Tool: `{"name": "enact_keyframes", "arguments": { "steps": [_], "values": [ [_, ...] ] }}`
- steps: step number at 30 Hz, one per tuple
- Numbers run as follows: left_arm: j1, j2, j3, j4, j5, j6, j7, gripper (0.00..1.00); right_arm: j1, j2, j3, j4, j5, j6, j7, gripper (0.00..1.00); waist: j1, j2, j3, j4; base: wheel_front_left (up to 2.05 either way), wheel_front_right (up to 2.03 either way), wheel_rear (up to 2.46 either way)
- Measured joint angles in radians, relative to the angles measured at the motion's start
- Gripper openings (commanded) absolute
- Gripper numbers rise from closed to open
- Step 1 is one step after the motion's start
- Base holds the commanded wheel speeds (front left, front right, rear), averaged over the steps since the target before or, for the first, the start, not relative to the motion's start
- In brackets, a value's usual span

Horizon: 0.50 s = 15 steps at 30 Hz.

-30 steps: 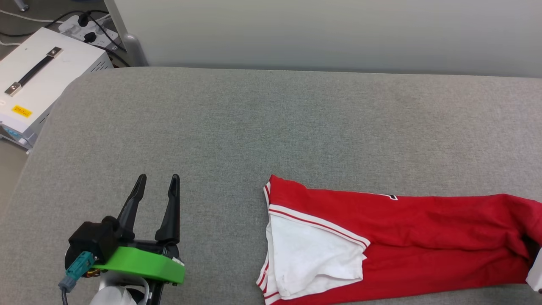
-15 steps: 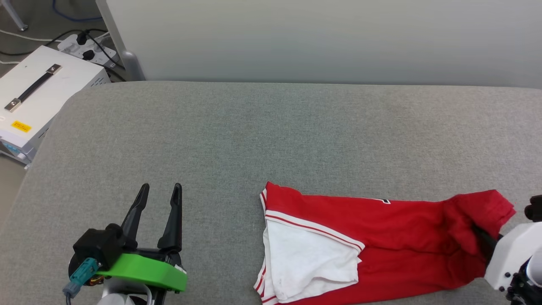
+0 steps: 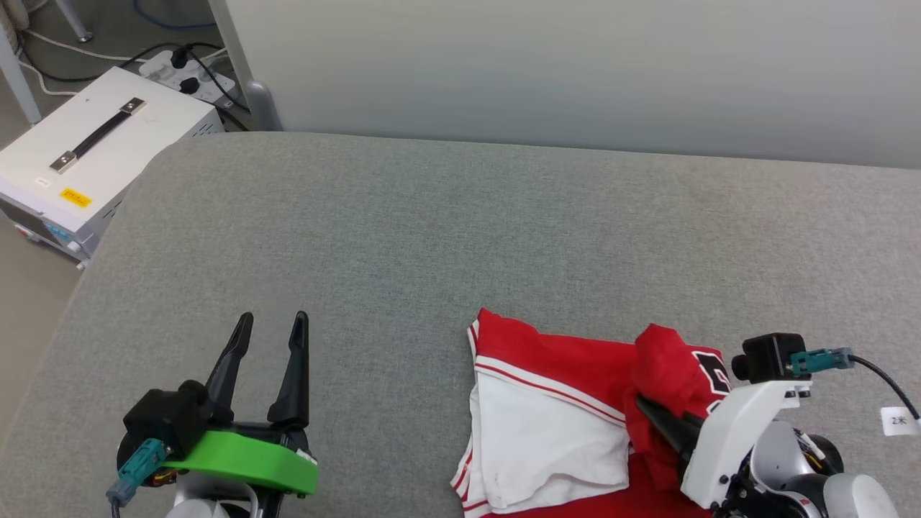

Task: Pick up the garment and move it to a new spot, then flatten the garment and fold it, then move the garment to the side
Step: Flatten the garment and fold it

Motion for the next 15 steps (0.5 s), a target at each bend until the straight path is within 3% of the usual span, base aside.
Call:
{"name": "enact_keyframes", "arguments": {
  "steps": [4,15],
  "values": [
    [0.0,0.001,-0.001,-0.001,0.0,0.0,0.0,1.0,-0.033,0.008,0.088,0.072,0.088,0.0,-0.05,0.0,0.0,0.0,0.0,0.036,0.0,0.0,0.0],
    [0.0,0.002,-0.006,-0.005,0.0,0.0,0.0,1.0,-0.119,0.009,0.216,0.26,0.136,0.0,-0.193,0.0,0.0,0.0,0.013,0.079,0.0,0.0,0.0]
  ]
}}
